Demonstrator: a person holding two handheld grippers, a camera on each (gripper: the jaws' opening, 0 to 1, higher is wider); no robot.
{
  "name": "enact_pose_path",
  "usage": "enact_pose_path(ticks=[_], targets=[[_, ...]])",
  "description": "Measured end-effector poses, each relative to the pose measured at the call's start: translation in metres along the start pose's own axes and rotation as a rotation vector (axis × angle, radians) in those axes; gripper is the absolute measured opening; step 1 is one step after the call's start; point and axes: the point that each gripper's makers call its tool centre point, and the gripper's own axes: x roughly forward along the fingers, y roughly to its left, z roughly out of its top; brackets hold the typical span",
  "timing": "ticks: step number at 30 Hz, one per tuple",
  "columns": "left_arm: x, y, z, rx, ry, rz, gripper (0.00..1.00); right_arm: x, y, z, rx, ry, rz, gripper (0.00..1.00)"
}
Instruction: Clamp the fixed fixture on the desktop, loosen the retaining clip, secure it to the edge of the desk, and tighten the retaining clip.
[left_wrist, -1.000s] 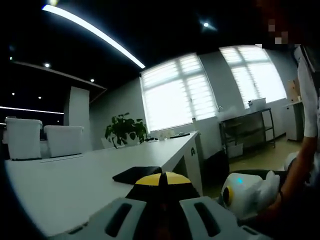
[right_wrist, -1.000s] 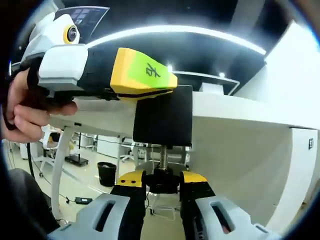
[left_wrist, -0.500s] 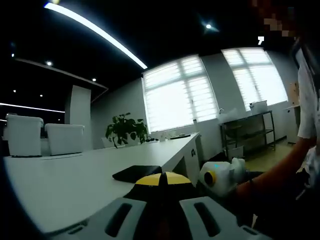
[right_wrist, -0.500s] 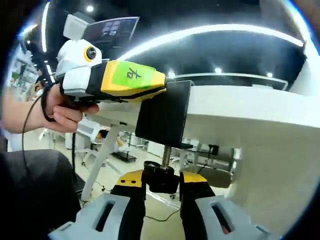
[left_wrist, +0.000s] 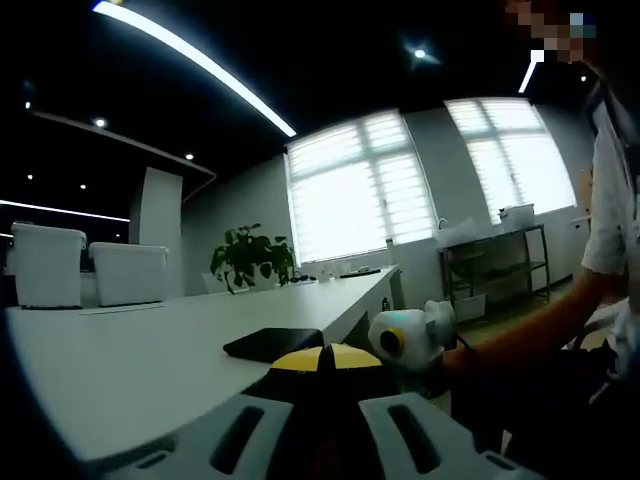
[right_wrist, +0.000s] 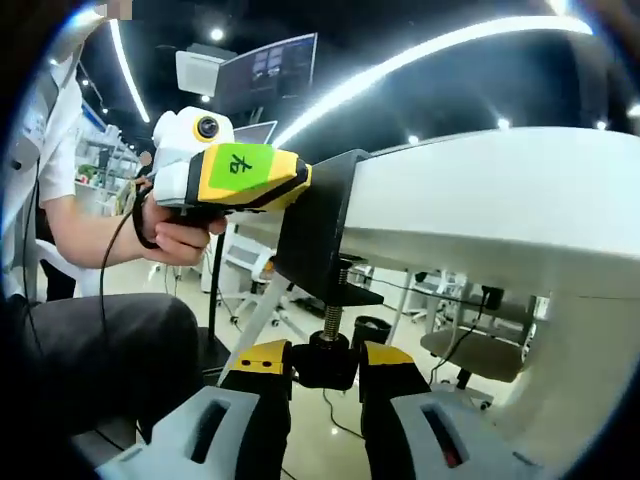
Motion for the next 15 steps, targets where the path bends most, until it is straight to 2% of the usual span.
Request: enact_pose_path(ticks=[1, 3, 4, 7, 9, 11, 12, 13, 15], targets=[[0.000, 0.000, 0.000, 0.003, 0.000, 0.000, 0.03, -0.001, -0.001, 0.000, -0.001, -0.007, -0.023, 0.25], [0.000, 0.000, 0.000, 0.010, 0.004, 0.002, 0.03, -0.006, -0.004, -0.002, 0.024, -0.022, -0.115, 0.27], [0.000, 0.000, 0.000, 0.015, 0.005, 0.002, 0.03, -0.010, -0.007, -0.008, 0.051, -0.010, -0.195, 0.33], [0.000, 0.000, -0.001, 0.017, 0.006, 0.003, 0.03, -0.022, -0.007, -0.018, 0.154, -0.052, -0.363, 0.49], [0.000, 0.000, -0.001, 0.018, 0.006, 0.004, 0.03, -0.030, 0.002, -0.024, 0.211, -0.061, -0.468, 0.47], [0.000, 0.000, -0.001, 0.022, 0.008, 0.004, 0.03, -0.037, 0.012, -0.024, 0.198, -0.050, -0.551, 0.45], [0.000, 0.000, -0.001, 0.023, 0.008, 0.003, 0.03, -0.040, 0.018, -0.026, 0.183, -0.023, -0.605, 0.44], [0.000, 0.000, -0.001, 0.023, 0.007, 0.002, 0.03, -0.042, 0.024, -0.026, 0.152, 0.004, -0.630, 0.44], [0.000, 0.001, -0.001, 0.021, 0.006, 0.003, 0.03, -0.048, 0.031, -0.019, 0.131, 0.032, -0.716, 0.44]])
